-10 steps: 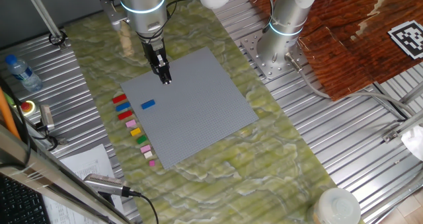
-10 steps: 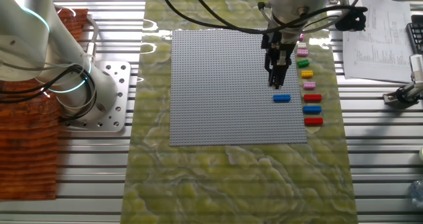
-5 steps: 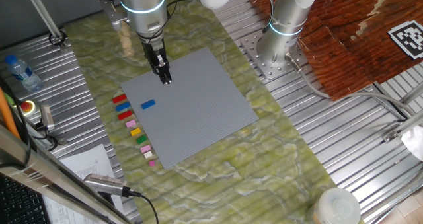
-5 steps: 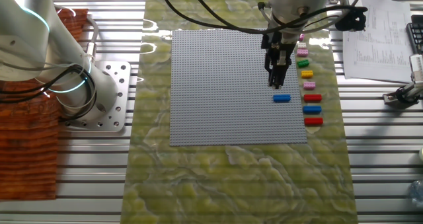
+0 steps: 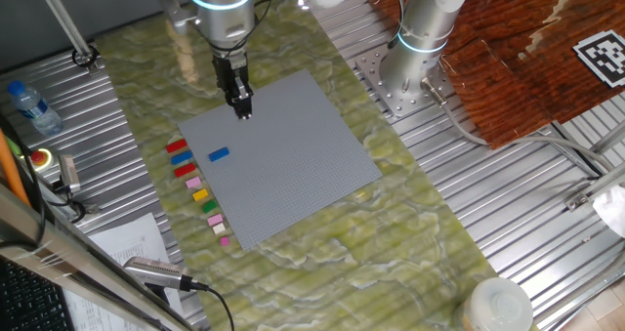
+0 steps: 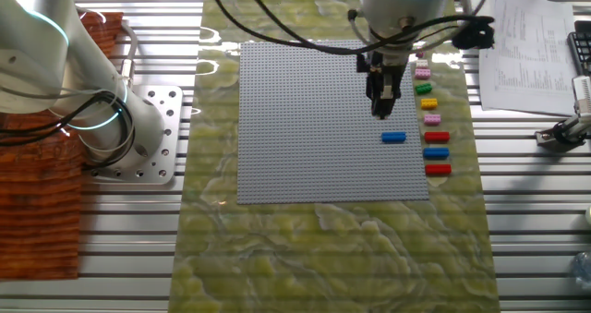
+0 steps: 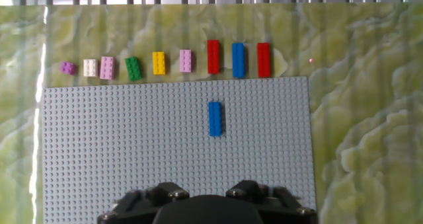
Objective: Stack small Lego blocks one on top of the other
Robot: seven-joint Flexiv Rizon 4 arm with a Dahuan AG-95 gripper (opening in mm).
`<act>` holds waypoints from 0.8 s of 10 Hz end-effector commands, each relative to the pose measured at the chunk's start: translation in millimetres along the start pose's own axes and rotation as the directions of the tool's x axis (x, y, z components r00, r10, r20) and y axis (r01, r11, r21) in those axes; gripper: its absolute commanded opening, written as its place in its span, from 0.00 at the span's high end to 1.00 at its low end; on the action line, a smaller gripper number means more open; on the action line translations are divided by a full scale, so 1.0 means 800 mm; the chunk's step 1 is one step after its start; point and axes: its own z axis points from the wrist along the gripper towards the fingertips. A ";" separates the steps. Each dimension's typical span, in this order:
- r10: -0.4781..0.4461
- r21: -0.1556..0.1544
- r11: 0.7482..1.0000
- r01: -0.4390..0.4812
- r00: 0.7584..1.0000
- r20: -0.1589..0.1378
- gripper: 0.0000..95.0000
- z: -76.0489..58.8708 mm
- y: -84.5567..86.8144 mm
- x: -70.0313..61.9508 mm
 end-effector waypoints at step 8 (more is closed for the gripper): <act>-0.015 0.035 0.999 0.016 1.000 -0.018 1.00 0.037 -0.014 -0.034</act>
